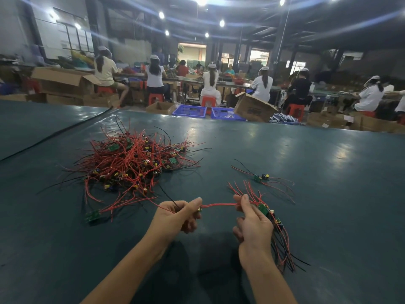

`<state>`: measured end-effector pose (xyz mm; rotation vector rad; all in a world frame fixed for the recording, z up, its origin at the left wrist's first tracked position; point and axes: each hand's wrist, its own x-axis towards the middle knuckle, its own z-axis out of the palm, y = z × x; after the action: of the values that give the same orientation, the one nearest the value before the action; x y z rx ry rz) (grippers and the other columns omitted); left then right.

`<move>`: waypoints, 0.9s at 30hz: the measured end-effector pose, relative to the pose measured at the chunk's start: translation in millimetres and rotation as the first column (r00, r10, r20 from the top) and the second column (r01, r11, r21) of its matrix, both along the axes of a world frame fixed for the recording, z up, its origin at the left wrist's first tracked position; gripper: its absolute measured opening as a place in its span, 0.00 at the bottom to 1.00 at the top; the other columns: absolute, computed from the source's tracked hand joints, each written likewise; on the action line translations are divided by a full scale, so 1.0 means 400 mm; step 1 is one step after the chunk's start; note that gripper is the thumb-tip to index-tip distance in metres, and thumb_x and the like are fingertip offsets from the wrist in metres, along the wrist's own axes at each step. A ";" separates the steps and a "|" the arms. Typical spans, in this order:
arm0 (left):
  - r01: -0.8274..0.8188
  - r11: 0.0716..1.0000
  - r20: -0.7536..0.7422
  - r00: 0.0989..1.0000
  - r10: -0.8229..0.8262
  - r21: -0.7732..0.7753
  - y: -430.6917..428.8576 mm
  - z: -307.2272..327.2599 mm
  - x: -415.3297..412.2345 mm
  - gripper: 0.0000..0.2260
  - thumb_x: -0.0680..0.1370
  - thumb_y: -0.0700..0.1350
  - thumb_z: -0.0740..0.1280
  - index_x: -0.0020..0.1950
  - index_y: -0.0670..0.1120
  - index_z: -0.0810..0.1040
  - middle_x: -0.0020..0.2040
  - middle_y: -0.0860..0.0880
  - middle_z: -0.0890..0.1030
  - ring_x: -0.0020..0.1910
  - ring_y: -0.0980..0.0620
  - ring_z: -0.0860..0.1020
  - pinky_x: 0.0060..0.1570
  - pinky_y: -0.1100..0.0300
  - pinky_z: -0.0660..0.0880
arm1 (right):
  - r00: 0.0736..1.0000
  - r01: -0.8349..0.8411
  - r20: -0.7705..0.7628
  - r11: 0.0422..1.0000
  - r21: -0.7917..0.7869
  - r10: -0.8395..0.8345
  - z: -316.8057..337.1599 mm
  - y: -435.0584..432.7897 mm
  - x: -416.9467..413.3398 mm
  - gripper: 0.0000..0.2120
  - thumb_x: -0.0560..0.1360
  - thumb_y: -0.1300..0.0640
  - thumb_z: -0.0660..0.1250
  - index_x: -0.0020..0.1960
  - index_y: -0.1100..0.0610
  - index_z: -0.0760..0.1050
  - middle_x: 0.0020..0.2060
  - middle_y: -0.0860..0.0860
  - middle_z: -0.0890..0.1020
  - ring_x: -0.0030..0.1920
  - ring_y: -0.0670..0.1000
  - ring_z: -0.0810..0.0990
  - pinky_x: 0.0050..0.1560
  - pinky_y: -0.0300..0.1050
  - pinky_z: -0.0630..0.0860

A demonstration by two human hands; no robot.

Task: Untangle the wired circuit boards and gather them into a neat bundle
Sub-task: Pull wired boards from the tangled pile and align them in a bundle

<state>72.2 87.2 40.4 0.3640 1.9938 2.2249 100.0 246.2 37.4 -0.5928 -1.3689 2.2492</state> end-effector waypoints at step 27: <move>0.043 0.901 0.446 0.858 -0.254 0.432 -0.025 0.013 -0.018 0.14 0.69 0.54 0.67 0.29 0.49 0.67 0.26 0.50 0.68 0.26 0.52 0.70 0.36 0.57 0.66 | 0.917 -0.345 -0.032 0.833 0.434 0.397 -0.011 -0.083 0.028 0.12 0.72 0.48 0.69 0.35 0.51 0.85 0.24 0.46 0.76 0.23 0.39 0.69 0.26 0.29 0.64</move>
<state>65.2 77.2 45.6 -0.0217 1.1965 2.3182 111.1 213.2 32.9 -0.0359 -1.9648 2.1122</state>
